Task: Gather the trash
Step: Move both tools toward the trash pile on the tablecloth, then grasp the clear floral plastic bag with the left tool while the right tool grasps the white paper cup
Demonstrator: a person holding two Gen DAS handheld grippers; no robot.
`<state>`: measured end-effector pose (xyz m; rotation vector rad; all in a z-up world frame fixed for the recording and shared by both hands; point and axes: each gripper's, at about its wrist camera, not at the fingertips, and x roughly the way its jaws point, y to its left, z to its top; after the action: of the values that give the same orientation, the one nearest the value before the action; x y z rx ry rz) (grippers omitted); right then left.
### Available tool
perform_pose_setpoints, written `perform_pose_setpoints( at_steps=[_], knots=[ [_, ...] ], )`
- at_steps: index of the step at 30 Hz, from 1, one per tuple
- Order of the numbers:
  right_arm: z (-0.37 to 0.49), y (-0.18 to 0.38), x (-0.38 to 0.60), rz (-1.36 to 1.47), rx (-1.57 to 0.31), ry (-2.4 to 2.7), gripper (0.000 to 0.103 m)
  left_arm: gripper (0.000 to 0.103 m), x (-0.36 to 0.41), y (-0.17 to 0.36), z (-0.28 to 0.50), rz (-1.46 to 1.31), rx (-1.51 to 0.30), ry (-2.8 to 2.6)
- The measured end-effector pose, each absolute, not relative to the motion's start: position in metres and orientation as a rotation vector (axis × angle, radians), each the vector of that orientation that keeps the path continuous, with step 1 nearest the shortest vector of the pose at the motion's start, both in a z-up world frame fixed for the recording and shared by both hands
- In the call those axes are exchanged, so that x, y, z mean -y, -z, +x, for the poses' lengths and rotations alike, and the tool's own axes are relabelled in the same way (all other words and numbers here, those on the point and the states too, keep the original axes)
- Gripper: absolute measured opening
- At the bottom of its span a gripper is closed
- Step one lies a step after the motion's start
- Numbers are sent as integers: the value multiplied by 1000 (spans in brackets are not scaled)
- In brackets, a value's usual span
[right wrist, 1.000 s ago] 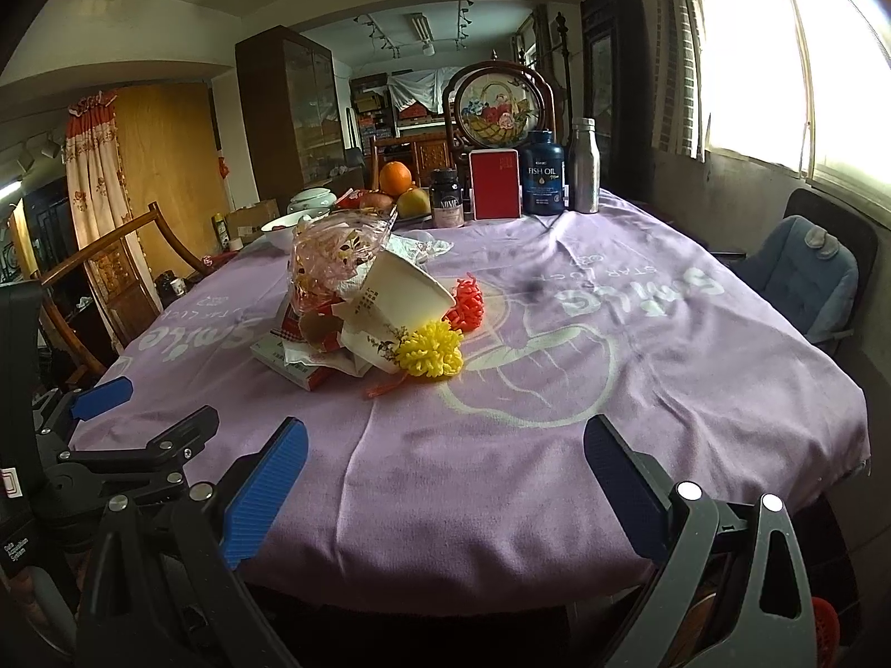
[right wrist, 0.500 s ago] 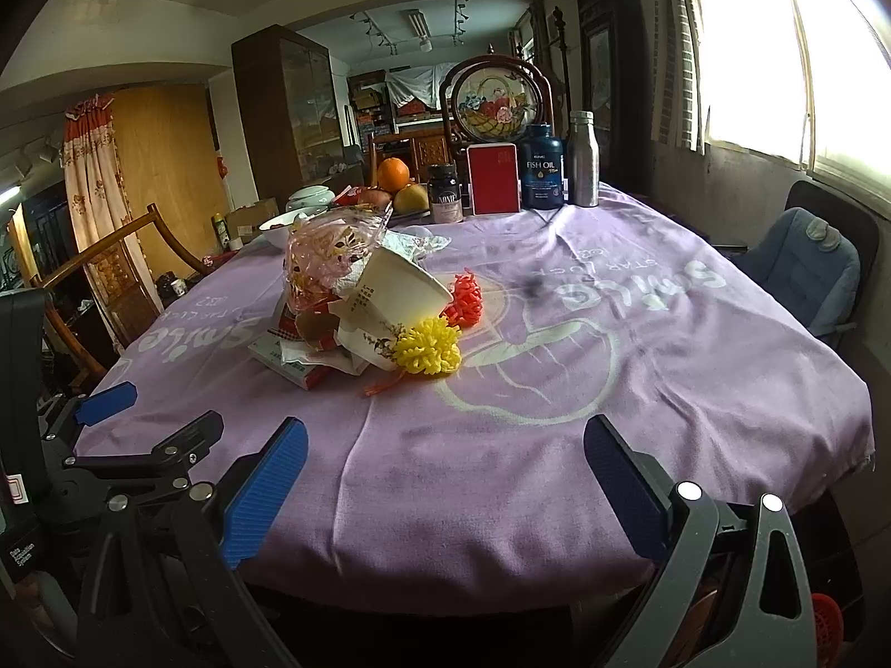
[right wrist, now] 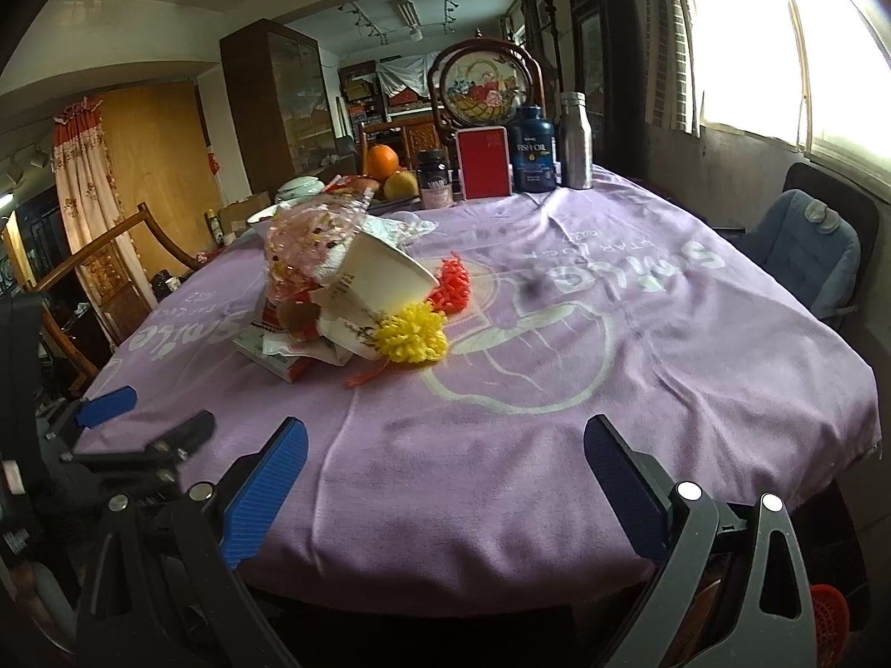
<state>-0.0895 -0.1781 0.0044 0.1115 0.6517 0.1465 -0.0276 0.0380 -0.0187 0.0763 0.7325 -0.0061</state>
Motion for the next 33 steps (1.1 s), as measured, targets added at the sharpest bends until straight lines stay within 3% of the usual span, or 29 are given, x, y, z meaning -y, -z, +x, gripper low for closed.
perform_pose_setpoints(
  at_steps=[7, 16, 21, 26, 28, 33],
  knots=[
    [-81, 6, 201, 167, -650, -111, 97, 96, -45, 2, 6, 24, -756, 67],
    [-70, 17, 218, 186, -688, -84, 97, 96, -1, -46, 66, 0, -713, 256],
    [-65, 19, 221, 179, -705, -76, 97, 96, 25, -38, 113, 86, -733, 179],
    [-56, 13, 219, 162, -700, -92, 97, 95, 0, -23, 123, 9, -764, 180],
    [-46, 12, 214, 169, -714, -124, 97, 87, -15, -25, 117, -19, -737, 205],
    [-14, 10, 186, 158, -751, -229, 97, 85, -55, -38, 96, -68, -643, 207]
  ],
)
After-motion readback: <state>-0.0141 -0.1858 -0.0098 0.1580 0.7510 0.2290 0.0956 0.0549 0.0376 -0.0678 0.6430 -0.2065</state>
